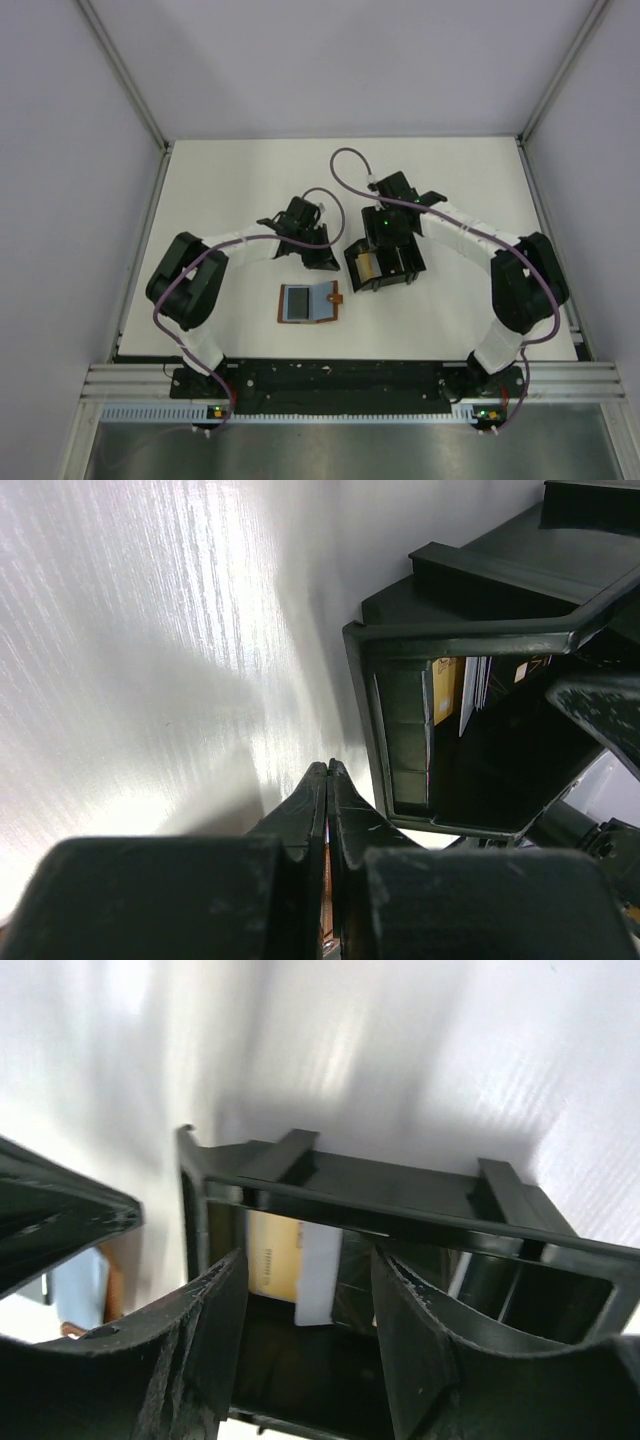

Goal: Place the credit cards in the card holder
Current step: Pick up the credit card from the storage box.

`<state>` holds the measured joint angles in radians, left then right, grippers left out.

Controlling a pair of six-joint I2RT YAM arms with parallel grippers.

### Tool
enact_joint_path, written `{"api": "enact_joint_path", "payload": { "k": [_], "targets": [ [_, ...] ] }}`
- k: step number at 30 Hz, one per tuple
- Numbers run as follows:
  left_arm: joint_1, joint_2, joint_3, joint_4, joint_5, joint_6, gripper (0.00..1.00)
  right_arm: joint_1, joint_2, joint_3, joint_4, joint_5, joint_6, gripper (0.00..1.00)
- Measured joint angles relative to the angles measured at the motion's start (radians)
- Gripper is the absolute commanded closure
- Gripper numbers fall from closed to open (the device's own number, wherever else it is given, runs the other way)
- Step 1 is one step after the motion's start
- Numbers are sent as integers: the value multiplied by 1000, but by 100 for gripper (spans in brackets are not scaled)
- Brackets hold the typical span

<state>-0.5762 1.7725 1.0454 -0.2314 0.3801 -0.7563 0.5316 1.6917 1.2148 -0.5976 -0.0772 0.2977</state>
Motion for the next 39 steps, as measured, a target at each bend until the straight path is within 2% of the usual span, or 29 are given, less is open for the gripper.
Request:
{"api": "enact_joint_path", "payload": {
  "k": [4,10,16,20,34,39],
  "targets": [
    [6,0,0,0,-4,0,100,47,0,41,6,13,1,57],
    [33,-20,-16,1,-44,-16,100,103,26,45,5,102,12,56],
    [163,-185,-145,8,-110,-58,96,163,64,51,3,198,31,56],
    [225,-237,-159,16,-135,-62,95,189,85,51,0,269,45,57],
    [248,-240,-219,81,-102,-65,95,218,157,89,-30,373,43,57],
    [261,-240,-237,100,-86,-64,95,246,194,118,-47,415,45,62]
  ]
}}
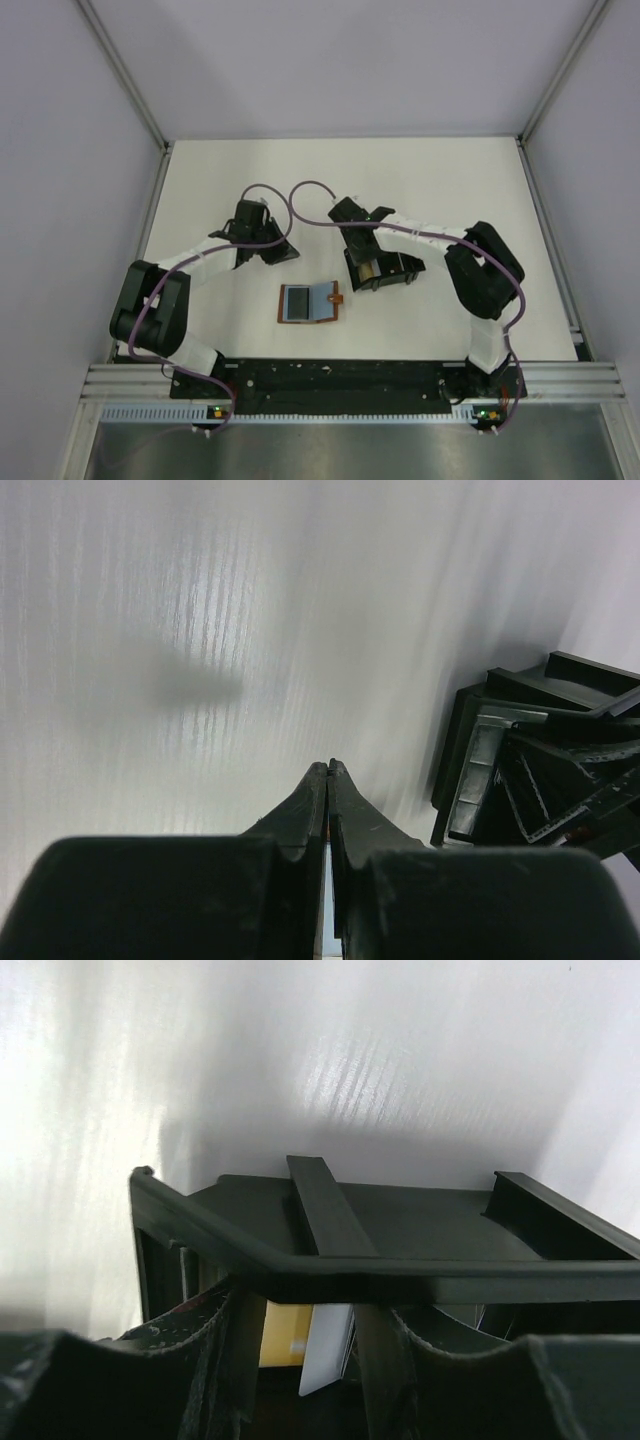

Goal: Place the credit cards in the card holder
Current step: Pick up the credit card from the storage box.

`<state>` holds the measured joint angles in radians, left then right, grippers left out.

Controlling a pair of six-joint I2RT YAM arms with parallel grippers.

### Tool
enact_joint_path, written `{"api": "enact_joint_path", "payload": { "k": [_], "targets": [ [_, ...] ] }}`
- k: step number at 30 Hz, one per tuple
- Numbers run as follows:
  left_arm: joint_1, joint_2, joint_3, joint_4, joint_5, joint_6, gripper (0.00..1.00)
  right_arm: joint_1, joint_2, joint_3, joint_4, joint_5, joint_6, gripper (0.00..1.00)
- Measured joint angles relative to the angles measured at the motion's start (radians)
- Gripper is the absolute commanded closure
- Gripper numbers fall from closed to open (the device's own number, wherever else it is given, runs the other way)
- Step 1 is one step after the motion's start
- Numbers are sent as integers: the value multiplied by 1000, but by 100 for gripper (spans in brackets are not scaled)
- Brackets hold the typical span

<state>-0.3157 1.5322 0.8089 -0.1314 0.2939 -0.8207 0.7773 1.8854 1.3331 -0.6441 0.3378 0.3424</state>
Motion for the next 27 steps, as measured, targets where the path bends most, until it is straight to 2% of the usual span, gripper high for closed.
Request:
{"api": "enact_joint_path", "payload": {
  "k": [6,10,12,19,27],
  "targets": [
    [6,0,-12,12,12,0,95,13,30,12,-26,68,0,64],
    [7,0,-13,19,22,0,95,21,49,28,-46,118,0,70],
    [8,0,-14,22,24,0,95,27,62,42,-61,141,0,74],
    [10,0,-23,29,32,0,95,43,94,64,-92,216,0,99],
    [15,0,-28,35,44,0,95,45,94,68,-126,267,2,100]
  ]
}}
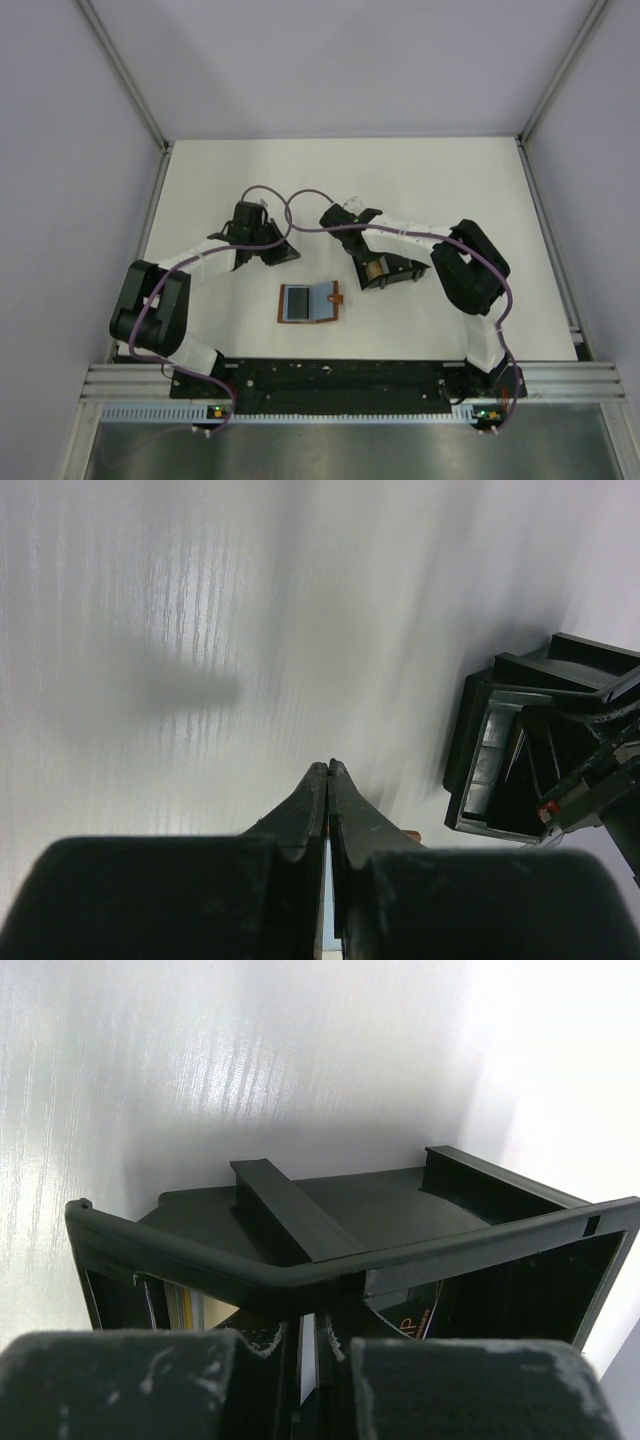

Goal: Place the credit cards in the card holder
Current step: Pick up the credit card from the storage box.

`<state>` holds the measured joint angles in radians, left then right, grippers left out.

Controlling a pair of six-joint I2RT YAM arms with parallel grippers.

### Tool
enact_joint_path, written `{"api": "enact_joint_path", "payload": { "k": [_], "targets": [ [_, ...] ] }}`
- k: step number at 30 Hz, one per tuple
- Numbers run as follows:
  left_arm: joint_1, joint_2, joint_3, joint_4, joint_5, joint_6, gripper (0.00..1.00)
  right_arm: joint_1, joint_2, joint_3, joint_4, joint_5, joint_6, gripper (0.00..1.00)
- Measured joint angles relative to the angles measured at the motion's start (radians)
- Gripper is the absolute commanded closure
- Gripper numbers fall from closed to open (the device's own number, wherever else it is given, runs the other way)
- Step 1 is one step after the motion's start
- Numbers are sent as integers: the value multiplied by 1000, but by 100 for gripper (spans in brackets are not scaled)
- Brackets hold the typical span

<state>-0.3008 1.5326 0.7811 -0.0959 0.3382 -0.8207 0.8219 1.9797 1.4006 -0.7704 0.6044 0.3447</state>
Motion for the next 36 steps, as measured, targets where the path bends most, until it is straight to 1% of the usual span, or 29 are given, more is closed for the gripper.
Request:
{"api": "enact_joint_path", "payload": {
  "k": [6,12,21,30,36],
  "targets": [
    [0,0,-1,1,10,0,95,0,-9,10,-15,-4,8,100],
    [0,2,-5,6,13,0,95,0,-61,15,-28,-32,26,100],
    [0,11,-5,14,21,0,96,-13,-116,28,-29,-116,47,100],
    [0,15,-5,16,37,0,96,-93,-138,-6,27,-235,60,100],
    [0,15,-5,16,40,0,96,-103,-152,-35,68,-273,60,99]
  ]
}}
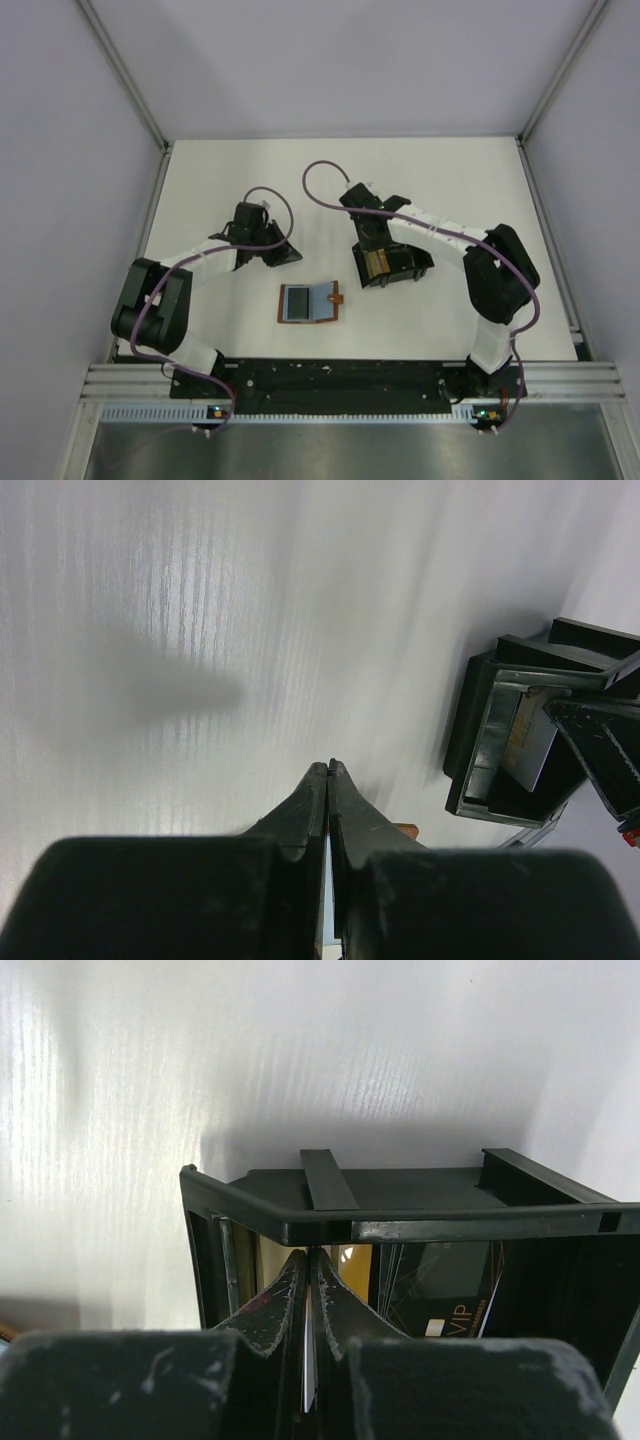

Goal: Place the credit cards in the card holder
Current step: Pick up the credit card from the storage box.

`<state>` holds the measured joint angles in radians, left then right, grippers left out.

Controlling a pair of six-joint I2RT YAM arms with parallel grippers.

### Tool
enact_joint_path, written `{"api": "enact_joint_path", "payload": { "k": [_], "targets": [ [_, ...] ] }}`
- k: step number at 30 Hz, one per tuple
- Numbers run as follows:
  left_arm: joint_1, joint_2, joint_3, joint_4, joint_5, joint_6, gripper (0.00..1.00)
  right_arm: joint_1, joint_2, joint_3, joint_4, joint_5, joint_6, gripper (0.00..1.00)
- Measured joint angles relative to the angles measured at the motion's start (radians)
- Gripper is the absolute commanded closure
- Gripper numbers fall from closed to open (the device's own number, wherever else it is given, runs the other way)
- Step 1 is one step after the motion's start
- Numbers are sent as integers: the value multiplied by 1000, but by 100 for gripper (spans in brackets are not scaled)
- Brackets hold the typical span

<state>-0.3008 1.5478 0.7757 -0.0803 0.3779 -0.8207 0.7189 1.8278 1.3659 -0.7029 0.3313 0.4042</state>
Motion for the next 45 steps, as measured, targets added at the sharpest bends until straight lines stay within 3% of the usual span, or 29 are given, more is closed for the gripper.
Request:
{"api": "enact_joint_path", "payload": {
  "k": [13,21,27,45],
  "targets": [
    [0,0,0,-1,0,0,96,-11,-23,-31,18,2,0,100],
    [0,6,0,-2,-1,0,96,-83,-40,-31,14,-67,-12,100],
    [0,14,0,-6,-1,0,96,-94,-43,-46,38,-104,-19,93],
    [0,14,0,-14,-3,7,97,-94,-57,-136,30,-141,-18,86]
  ]
}}
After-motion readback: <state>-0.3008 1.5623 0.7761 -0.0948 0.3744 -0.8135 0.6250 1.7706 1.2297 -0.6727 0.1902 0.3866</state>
